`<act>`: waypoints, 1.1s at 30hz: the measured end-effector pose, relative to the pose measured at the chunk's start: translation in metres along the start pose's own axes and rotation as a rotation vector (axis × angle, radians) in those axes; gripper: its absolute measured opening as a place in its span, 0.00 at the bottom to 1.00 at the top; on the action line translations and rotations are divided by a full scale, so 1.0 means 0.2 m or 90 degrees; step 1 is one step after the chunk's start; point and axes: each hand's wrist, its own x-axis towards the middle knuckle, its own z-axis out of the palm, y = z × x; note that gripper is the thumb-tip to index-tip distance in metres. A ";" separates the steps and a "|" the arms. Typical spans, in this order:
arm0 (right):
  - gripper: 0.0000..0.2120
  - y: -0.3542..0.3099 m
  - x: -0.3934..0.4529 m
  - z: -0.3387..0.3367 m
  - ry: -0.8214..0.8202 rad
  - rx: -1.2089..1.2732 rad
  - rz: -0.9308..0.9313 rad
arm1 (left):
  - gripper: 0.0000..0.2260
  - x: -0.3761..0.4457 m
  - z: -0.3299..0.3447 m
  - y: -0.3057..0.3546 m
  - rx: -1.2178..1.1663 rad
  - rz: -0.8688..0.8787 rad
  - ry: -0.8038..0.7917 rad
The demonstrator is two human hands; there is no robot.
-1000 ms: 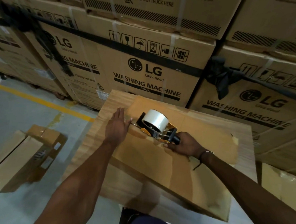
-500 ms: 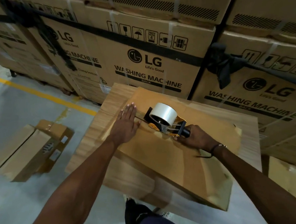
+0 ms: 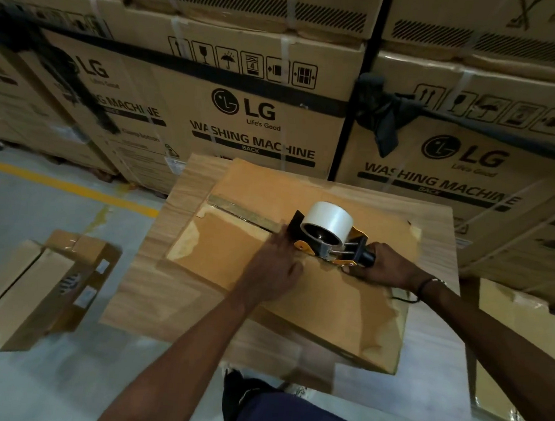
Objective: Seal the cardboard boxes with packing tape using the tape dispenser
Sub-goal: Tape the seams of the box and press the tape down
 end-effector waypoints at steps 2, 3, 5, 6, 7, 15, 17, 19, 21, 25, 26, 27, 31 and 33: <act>0.12 -0.02 0.01 -0.02 -0.021 0.004 -0.010 | 0.30 0.00 0.03 0.07 0.016 -0.001 -0.019; 0.13 -0.02 0.01 -0.04 -0.027 0.001 -0.008 | 0.30 0.00 0.02 0.07 0.018 -0.009 -0.023; 0.16 -0.03 0.01 -0.08 -0.031 -0.007 0.006 | 0.31 0.00 0.01 0.08 0.018 -0.008 -0.025; 0.17 -0.03 0.01 -0.10 -0.035 -0.010 0.011 | 0.31 0.00 0.01 0.09 0.019 -0.005 -0.022; 0.18 -0.04 0.01 -0.11 -0.039 -0.008 0.013 | 0.31 0.00 0.00 0.10 0.022 -0.002 -0.017; 0.17 -0.02 -0.09 -0.05 -0.032 0.037 0.030 | 0.32 0.00 -0.02 0.08 0.008 0.018 -0.012; 0.12 0.04 -0.16 -0.08 -0.024 0.025 0.034 | 0.34 0.00 -0.02 0.07 -0.019 0.014 -0.020; 0.07 0.13 -0.27 -0.14 -0.015 0.020 0.033 | 0.34 -0.01 -0.01 0.06 -0.018 0.010 -0.020; 0.09 0.18 -0.39 -0.19 -0.009 0.025 0.059 | 0.34 -0.01 0.00 0.06 -0.003 0.007 -0.014; 0.14 0.29 -0.47 -0.16 0.006 0.046 0.101 | 0.34 0.00 0.02 0.08 0.004 0.002 -0.010; 0.14 0.31 -0.47 -0.14 0.011 0.050 0.095 | 0.34 0.01 0.03 0.09 0.003 -0.008 -0.013; 0.17 0.34 -0.46 -0.12 0.015 0.063 0.088 | 0.34 0.01 0.03 0.11 -0.002 -0.015 -0.020; 0.16 0.42 -0.44 -0.06 0.010 0.082 0.089 | 0.35 0.05 0.08 0.34 -0.012 0.076 -0.060; 0.22 0.43 -0.44 -0.06 0.020 0.096 0.096 | 0.36 0.05 0.11 0.46 -0.033 0.079 -0.071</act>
